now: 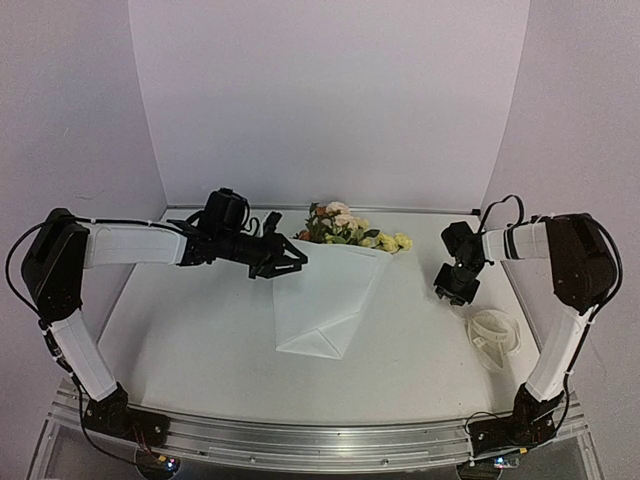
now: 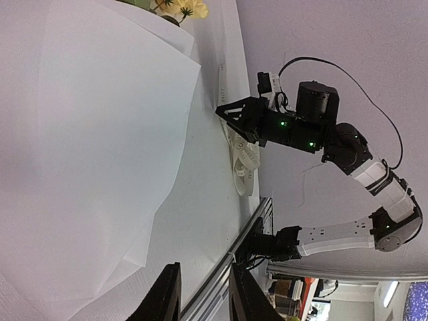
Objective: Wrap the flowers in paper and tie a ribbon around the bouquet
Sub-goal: Pick up the ribbon from the corner of the board, then pass from the right arm to the left
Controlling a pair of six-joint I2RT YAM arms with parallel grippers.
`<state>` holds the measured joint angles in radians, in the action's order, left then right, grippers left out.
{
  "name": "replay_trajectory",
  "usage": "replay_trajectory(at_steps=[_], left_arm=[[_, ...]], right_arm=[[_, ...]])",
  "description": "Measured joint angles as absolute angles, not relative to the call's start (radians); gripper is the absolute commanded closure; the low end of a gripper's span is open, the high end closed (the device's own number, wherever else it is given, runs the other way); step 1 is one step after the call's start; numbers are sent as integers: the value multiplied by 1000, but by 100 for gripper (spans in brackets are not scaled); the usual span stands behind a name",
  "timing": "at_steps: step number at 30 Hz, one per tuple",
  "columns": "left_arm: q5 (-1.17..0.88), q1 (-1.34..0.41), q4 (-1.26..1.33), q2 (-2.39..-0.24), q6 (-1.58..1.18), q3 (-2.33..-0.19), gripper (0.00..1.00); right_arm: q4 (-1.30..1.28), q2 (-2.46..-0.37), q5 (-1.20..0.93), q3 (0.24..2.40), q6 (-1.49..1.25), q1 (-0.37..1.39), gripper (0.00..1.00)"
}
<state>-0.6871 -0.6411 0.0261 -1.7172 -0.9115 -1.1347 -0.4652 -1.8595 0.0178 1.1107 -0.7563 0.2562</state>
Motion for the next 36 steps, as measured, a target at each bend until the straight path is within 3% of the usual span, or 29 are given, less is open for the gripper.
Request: replay_trajectory(at_steps=[2, 5, 9, 15, 23, 36], left_arm=[[-678, -641, 29, -1697, -912, -1112, 69], [-669, -640, 50, -1663, -917, -1075, 61], [-646, -640, 90, -1634, -919, -1036, 43], [-589, -652, 135, -1583, -904, -972, 27], [-491, -797, 244, -1463, -836, -884, 22], [-440, -919, 542, -1376, -677, -628, 23]], right_arm=[[-461, -1860, 12, 1110, -764, 253, 100], [-444, -1834, -7, 1083, -768, 253, 100], [-456, -1678, -24, 1011, -791, 299, 100], [-440, -1374, -33, 1010, -871, 571, 100], [-359, -1376, -116, 1065, -984, 807, 100], [-114, -1611, -351, 1251, -1188, 922, 100]])
